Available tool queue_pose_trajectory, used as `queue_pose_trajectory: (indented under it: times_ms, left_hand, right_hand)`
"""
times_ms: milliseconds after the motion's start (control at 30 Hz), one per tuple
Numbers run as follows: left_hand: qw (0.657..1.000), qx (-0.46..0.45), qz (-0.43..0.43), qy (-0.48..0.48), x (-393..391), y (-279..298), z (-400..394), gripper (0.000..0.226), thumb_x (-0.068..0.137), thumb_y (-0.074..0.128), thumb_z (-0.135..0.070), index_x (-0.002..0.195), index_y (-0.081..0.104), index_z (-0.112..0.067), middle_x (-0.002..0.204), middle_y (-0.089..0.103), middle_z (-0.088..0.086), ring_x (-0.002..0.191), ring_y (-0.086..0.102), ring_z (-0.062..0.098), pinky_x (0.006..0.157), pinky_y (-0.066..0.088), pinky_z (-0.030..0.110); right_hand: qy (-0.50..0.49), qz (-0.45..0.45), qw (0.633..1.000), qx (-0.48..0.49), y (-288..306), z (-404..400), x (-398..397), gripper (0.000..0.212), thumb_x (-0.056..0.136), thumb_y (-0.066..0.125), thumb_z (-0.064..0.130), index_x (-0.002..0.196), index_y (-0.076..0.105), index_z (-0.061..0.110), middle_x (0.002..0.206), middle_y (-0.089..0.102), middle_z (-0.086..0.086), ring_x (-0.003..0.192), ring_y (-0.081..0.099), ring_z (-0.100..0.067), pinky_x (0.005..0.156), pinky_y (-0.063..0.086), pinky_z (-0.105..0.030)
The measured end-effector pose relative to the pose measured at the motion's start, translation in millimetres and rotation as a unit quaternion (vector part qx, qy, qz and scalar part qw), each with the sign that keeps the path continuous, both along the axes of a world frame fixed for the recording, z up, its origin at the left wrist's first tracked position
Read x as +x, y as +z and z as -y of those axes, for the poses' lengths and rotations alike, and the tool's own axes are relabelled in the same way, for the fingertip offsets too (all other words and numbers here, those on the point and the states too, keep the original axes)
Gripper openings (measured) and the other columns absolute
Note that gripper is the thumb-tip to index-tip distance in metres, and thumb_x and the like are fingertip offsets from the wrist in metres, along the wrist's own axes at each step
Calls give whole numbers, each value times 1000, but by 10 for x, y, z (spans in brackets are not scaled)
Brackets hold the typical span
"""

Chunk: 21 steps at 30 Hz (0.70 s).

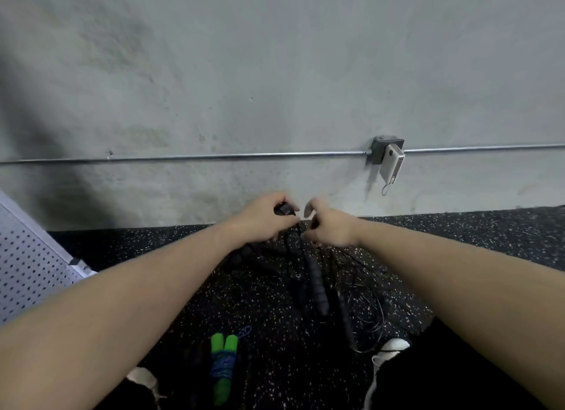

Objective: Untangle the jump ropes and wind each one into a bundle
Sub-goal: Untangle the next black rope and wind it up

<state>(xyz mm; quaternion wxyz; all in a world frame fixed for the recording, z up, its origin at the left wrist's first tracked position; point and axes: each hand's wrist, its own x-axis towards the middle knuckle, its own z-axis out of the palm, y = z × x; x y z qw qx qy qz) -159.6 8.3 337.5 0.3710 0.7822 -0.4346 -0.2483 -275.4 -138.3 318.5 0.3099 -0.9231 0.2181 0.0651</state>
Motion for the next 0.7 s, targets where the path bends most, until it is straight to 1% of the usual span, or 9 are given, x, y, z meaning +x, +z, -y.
queue_pose_trajectory:
  times_ms: [67, 100, 200, 333, 433, 500, 567, 633, 700]
  left_hand:
    - [1000, -24, 0, -2, 21, 157, -44, 12, 97, 69, -20, 108, 64, -20, 50, 56, -10, 38, 49, 3, 43, 43, 18]
    - [999, -39, 3, 2, 38, 218, -64, 11, 97, 69, -21, 106, 65, -21, 50, 57, -11, 40, 51, 4, 45, 44, 19]
    - [996, -84, 0, 27, 90, 331, -94, 9, 96, 70, -22, 103, 64, -24, 67, 64, -5, 50, 57, 9, 53, 51, 25]
    - [971, -193, -114, 83, 169, 486, -50, 8, 99, 66, -16, 104, 62, -21, 88, 69, 1, 55, 58, 11, 52, 50, 26]
    - [956, -223, -164, 96, 264, 525, -1, 10, 99, 66, -17, 106, 62, -21, 91, 71, 0, 59, 60, 12, 54, 50, 27]
    - [953, -229, -177, 88, 288, 496, 19, 11, 99, 66, -16, 108, 61, -20, 94, 72, -1, 62, 62, 13, 55, 50, 26]
    - [947, -245, -192, 79, 296, 487, 58, 11, 99, 64, -13, 109, 61, -19, 95, 73, 0, 63, 63, 14, 56, 49, 26]
    - [935, -272, -210, 83, 332, 510, 96, 11, 100, 63, -11, 108, 60, -18, 95, 72, 2, 63, 62, 15, 55, 48, 26]
    - [927, -288, -222, 94, 395, 521, 110, 10, 100, 63, -11, 106, 60, -19, 94, 72, 2, 62, 62, 16, 55, 47, 26]
  right_hand:
    - [-16, 54, 998, 7, 104, 14, 32, 46, 94, 68, 28, 128, 37, 24, 92, 65, -10, 74, 63, -24, 67, 53, -36]
    - [-15, 65, 998, 12, 149, 19, 47, 46, 95, 67, 32, 132, 40, 28, 91, 65, -8, 72, 62, -22, 67, 53, -35]
    - [17, 53, 998, 25, 212, 26, 82, 34, 98, 61, 42, 130, 55, 35, 96, 67, -5, 72, 60, -20, 70, 52, -32]
    - [27, 34, 999, -19, 78, 90, 152, 29, 95, 62, 48, 114, 71, 27, 104, 69, 4, 94, 64, -18, 82, 51, -30]
    - [43, -29, 998, -36, -60, 141, 218, 39, 92, 68, 44, 125, 64, 24, 108, 66, 1, 88, 63, -16, 80, 53, -31]
    - [47, -27, 998, -13, -115, 147, 283, 55, 91, 70, 42, 141, 51, 26, 110, 64, 3, 89, 61, -14, 79, 49, -27]
    - [51, -7, 998, 21, -142, 120, 373, 60, 92, 69, 45, 145, 46, 31, 116, 65, 4, 95, 62, -15, 77, 49, -24]
    - [67, -7, 997, 30, -177, 79, 475, 43, 95, 64, 46, 135, 57, 31, 111, 67, 8, 93, 64, -15, 78, 52, -27]
    - [88, -23, 996, 23, -189, 39, 543, 29, 100, 55, 44, 120, 66, 27, 91, 65, 13, 79, 60, -8, 69, 48, -27]
